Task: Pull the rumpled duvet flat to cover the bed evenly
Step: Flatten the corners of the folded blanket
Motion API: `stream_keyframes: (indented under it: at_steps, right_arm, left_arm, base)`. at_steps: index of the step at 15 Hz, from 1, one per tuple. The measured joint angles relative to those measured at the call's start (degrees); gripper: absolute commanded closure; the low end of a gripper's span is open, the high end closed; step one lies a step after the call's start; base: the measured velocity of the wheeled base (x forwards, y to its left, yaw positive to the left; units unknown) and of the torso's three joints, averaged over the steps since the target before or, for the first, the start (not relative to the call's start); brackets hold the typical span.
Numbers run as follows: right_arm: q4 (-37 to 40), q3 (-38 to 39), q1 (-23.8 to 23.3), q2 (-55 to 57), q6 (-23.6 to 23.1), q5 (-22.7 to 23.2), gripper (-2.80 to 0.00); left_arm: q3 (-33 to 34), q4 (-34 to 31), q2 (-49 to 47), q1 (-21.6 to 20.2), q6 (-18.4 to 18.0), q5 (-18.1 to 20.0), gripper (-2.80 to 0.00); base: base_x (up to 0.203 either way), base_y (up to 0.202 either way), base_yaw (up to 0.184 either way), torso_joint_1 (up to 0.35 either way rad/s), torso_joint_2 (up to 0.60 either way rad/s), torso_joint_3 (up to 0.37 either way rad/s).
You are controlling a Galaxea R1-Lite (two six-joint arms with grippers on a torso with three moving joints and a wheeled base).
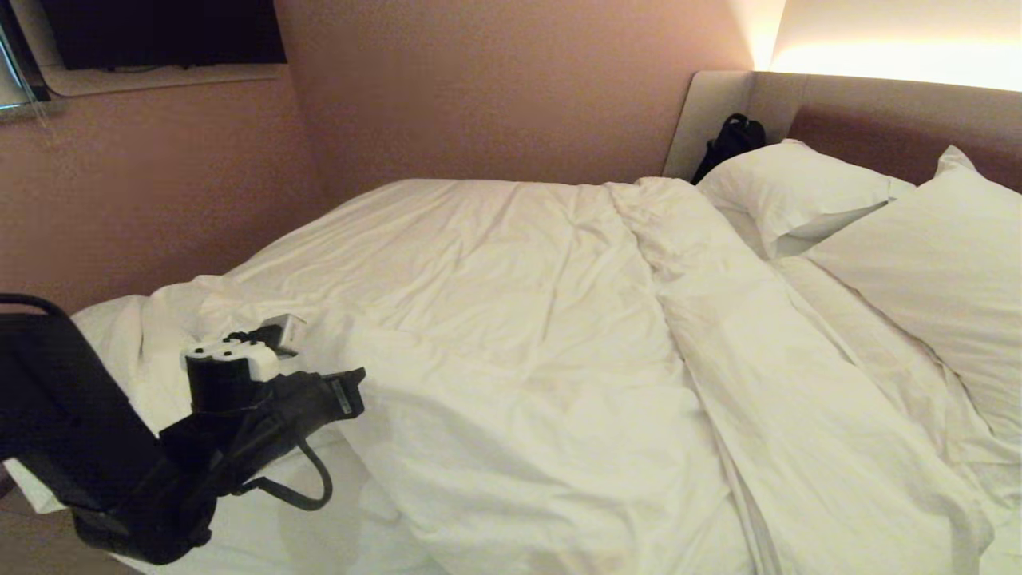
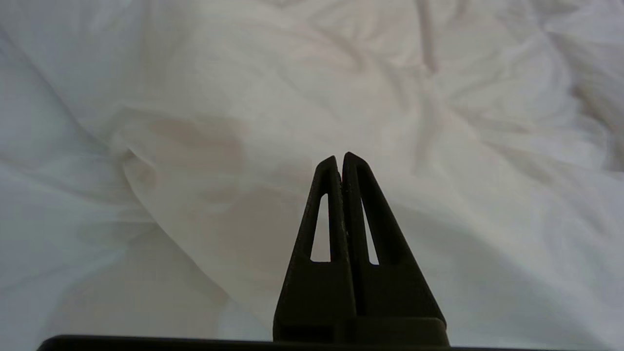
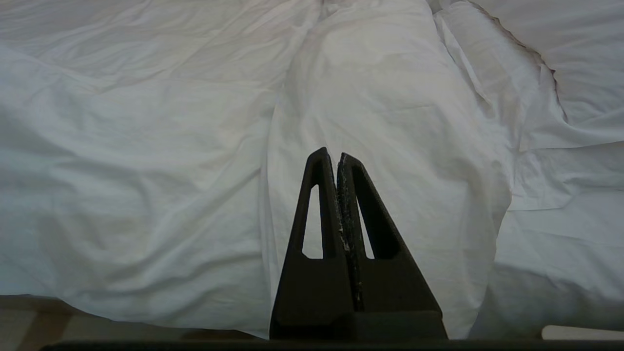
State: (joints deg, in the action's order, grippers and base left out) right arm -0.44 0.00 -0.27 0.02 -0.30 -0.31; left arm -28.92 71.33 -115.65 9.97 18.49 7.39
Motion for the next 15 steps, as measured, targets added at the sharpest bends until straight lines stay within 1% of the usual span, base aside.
stream_keyframes:
  at_steps: [2, 4, 10, 11, 15]
  right_arm:
    - [0.02, 0.00, 0.00, 0.00, -0.02, -0.02, 0.00]
    - [0.02, 0.00, 0.00, 0.00, 0.00, -0.01, 0.00]
    - [0.02, 0.00, 0.00, 0.00, 0.00, -0.04, 0.00]
    - [0.04, 0.00, 0.00, 0.00, 0.00, -0.04, 0.00]
    - [0.02, 0.00, 0.00, 0.00, -0.02, -0.02, 0.00]
  left_arm:
    - [-1.39, 2.24, -3.62, 0.09, -0.58, -1.32, 0.00]
    - [-1.87, 2.79, -5.75, 0.33, -1.49, -1.61, 0.00]
    - [-1.18, 2.93, -7.52, 0.33, -1.57, -1.64, 0.00]
    - [-1.05, 2.93, -7.66, 0.30, -1.57, -1.63, -2.80]
    - [-1.06, 2.42, -8.00, 0.33, -1.61, -1.70, -2.80]
  base:
    - [0.000, 0.000, 0.000, 0.000, 0.00, 0.000]
    - [0.000, 0.000, 0.000, 0.000, 0.00, 0.000]
    - [0.000, 0.000, 0.000, 0.000, 0.00, 0.000]
    - [0.000, 0.000, 0.000, 0.000, 0.00, 0.000]
    - [0.000, 0.000, 0.000, 0.000, 0.00, 0.000]
